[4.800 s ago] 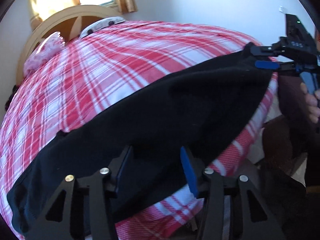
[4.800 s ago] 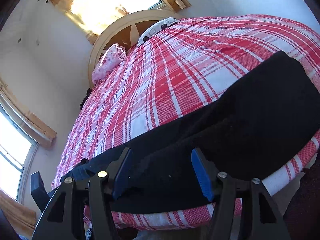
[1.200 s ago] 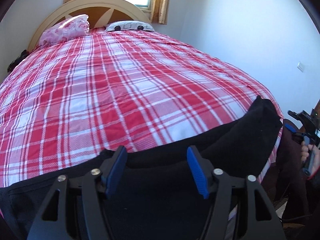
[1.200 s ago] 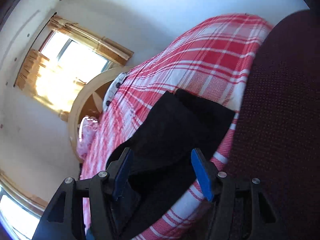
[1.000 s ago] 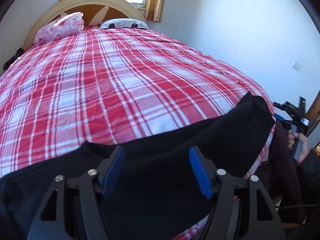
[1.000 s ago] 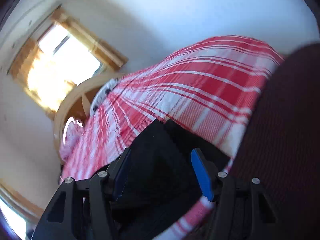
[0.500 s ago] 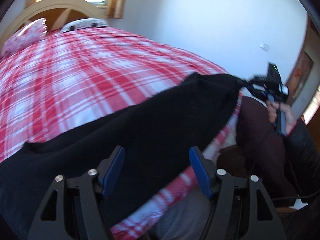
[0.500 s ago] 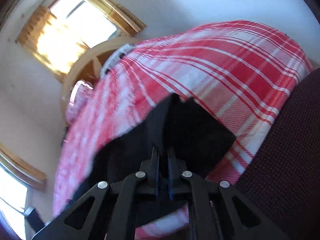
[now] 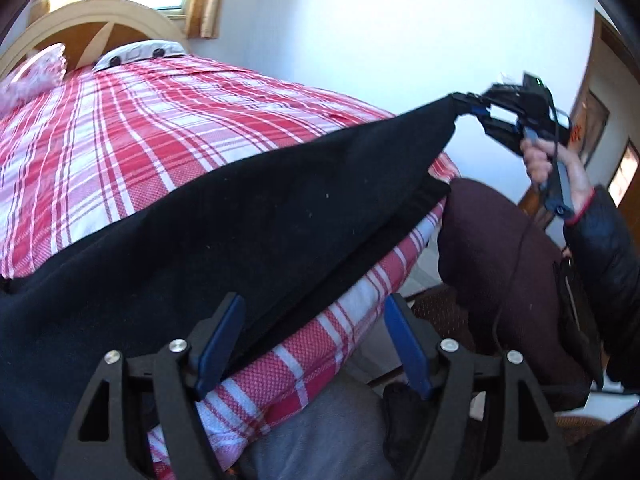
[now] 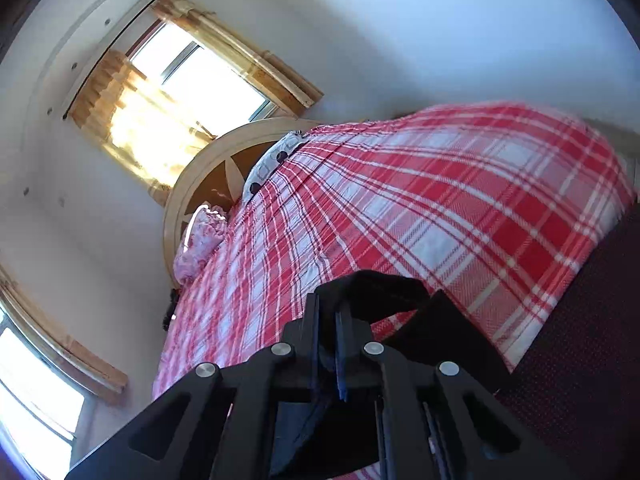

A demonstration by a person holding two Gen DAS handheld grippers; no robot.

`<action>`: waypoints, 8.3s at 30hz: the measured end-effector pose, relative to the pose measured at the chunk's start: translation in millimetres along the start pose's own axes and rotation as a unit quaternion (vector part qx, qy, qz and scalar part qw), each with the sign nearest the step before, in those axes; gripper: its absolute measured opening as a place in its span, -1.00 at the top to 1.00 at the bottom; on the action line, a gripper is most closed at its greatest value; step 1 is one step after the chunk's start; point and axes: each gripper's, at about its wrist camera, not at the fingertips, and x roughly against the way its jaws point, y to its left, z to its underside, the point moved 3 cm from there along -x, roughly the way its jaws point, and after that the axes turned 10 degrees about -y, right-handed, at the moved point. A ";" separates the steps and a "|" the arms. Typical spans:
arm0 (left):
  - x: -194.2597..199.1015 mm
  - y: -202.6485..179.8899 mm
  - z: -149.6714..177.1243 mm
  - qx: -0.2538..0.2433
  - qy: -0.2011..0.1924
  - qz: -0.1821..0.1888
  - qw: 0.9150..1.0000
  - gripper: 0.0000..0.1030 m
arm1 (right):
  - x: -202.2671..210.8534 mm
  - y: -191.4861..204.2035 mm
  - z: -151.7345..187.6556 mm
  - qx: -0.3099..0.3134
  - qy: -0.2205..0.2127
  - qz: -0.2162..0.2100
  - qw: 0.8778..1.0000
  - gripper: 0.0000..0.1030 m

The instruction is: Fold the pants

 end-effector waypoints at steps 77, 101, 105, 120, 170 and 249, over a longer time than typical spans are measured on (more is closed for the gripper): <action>59.8 95.4 18.1 -0.034 -0.051 -0.264 0.963 -0.58 | 26.5 -119.8 33.8 -0.119 -0.041 0.064 0.990 0.09; 156.4 186.8 38.8 0.122 -0.096 -0.344 0.926 -0.71 | -136.3 186.6 368.1 0.071 0.348 -0.227 0.907 0.19; 172.0 198.0 43.4 0.123 -0.105 -0.359 0.919 -0.72 | -137.4 198.5 390.5 0.062 0.387 -0.248 0.886 0.88; 164.4 246.1 55.4 0.115 -0.033 -0.437 0.891 -0.73 | -120.3 169.7 396.8 0.039 0.495 -0.205 0.843 0.63; 162.0 302.3 57.4 0.101 0.001 -0.541 0.835 -1.00 | -47.1 77.9 248.0 0.084 0.132 -0.081 0.984 -0.15; 154.0 320.8 43.4 0.113 0.038 -0.558 0.821 -1.00 | -29.5 -85.5 55.2 0.042 0.073 0.105 0.991 0.78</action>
